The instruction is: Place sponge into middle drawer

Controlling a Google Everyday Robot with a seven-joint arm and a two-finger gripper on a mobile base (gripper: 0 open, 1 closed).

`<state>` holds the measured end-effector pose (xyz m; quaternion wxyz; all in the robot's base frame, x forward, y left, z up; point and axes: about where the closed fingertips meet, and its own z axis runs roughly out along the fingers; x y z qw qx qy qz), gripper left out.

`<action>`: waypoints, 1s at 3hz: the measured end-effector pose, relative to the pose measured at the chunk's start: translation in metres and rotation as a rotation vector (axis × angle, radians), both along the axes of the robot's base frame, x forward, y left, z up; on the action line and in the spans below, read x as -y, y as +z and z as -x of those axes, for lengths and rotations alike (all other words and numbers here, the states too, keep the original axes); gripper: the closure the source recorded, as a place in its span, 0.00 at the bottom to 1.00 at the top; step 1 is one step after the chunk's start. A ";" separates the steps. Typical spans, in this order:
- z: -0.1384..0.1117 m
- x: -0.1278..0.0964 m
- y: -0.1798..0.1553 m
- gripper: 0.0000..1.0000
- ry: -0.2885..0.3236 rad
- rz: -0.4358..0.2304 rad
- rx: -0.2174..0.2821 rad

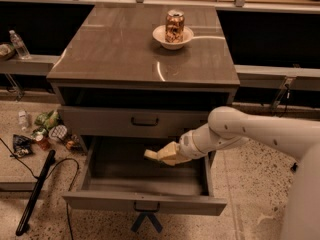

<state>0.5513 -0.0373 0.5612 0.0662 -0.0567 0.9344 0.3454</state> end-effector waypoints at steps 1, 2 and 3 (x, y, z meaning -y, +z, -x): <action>-0.011 0.004 -0.058 0.98 -0.051 0.003 -0.108; -0.008 0.006 -0.105 0.67 -0.131 0.051 -0.141; -0.003 0.003 -0.126 0.36 -0.174 0.101 -0.125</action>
Offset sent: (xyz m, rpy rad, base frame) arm 0.0106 -0.0148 -0.1431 -0.0749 0.1720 -0.2124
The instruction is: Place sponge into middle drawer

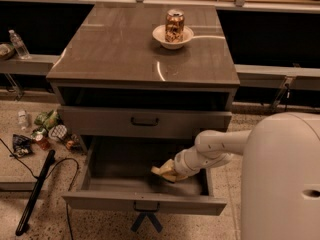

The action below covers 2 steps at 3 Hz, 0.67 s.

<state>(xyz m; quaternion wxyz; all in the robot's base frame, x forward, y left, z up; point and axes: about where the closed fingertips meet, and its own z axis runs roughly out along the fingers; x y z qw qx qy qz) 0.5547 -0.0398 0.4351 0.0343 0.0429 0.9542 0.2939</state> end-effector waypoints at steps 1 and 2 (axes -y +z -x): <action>0.008 -0.004 -0.008 0.05 -0.024 0.019 0.013; 0.015 0.000 -0.006 0.00 -0.052 0.029 0.029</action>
Offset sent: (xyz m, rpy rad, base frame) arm -0.0213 -0.0082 -0.0008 -0.0423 -0.0538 -0.0909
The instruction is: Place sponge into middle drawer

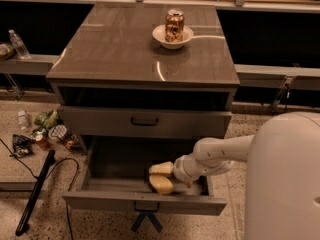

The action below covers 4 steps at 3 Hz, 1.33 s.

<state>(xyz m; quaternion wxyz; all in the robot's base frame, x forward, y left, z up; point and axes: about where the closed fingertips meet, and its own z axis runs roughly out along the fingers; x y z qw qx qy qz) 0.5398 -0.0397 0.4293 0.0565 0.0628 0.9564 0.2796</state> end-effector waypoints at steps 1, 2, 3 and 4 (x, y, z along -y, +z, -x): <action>0.015 0.023 0.029 0.00 -0.032 0.019 0.038; 0.049 0.059 0.077 0.16 -0.060 0.043 0.085; 0.102 0.092 0.120 0.39 -0.104 0.092 0.119; 0.106 0.097 0.143 0.29 -0.100 0.114 0.164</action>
Offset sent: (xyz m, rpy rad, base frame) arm -0.0887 -0.1363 0.2298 -0.1059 -0.2859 -0.1144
